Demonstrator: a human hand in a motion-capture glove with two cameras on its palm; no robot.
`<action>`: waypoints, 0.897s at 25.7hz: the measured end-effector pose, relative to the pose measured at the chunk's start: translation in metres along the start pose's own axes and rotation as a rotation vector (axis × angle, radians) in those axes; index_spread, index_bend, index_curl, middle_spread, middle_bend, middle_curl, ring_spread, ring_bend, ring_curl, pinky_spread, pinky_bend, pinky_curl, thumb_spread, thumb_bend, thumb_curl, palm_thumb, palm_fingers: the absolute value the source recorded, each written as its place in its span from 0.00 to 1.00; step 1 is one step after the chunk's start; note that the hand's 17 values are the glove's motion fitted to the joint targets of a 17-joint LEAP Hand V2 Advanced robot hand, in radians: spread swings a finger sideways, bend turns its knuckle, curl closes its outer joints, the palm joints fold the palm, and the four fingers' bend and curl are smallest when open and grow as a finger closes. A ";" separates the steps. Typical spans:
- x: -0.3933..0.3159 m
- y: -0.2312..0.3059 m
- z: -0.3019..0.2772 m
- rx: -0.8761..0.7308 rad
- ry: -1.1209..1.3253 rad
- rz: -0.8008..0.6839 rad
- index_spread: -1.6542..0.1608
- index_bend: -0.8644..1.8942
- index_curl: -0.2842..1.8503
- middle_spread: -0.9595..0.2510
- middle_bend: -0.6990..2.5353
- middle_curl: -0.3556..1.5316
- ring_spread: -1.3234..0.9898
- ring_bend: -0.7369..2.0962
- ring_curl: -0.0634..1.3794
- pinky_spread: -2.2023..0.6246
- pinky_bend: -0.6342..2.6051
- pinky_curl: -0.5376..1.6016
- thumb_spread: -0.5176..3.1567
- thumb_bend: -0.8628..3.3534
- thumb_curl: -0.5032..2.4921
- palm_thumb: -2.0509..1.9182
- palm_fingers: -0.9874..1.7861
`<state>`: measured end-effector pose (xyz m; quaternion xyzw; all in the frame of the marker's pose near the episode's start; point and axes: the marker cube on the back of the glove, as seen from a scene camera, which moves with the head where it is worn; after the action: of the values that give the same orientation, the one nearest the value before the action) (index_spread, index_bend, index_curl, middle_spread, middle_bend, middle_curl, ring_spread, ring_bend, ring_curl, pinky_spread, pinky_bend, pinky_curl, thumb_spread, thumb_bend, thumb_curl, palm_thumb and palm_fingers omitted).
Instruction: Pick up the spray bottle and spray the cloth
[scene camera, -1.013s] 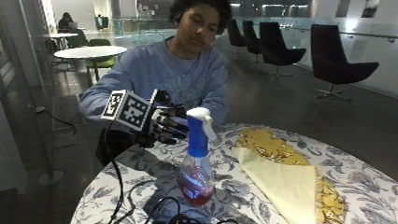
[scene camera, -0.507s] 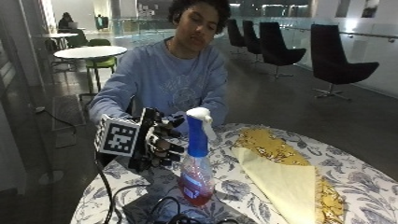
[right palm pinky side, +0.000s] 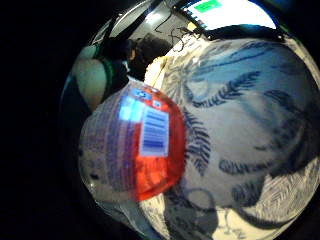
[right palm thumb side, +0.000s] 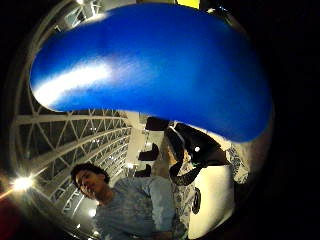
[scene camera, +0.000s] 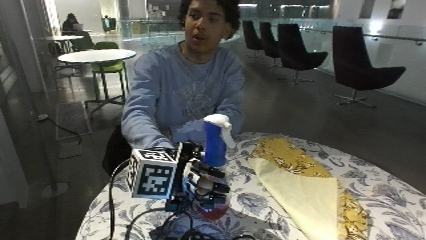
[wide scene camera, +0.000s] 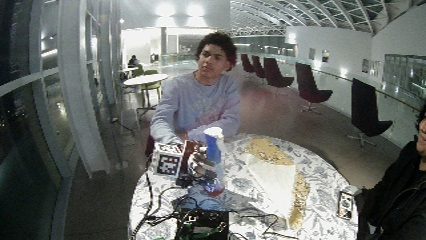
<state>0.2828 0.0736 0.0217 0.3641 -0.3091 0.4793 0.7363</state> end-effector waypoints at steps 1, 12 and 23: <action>0.001 -0.002 0.003 0.002 0.003 -0.008 0.71 0.34 0.22 0.75 0.31 0.40 0.55 0.42 0.30 0.83 0.31 0.42 0.41 0.20 0.27 0.69 0.61; -0.057 0.029 0.021 -0.180 0.123 -0.146 0.76 0.36 0.25 0.73 0.30 0.40 0.55 0.42 0.29 0.83 0.30 0.41 0.38 0.21 0.31 0.75 0.72; -0.117 0.068 0.077 -0.641 0.266 -0.031 0.78 0.35 0.26 0.74 0.30 0.41 0.56 0.42 0.30 0.83 0.30 0.42 0.35 0.20 0.34 0.76 0.73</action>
<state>0.1704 -0.0278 -0.0138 0.0535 -0.3397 0.3901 0.8541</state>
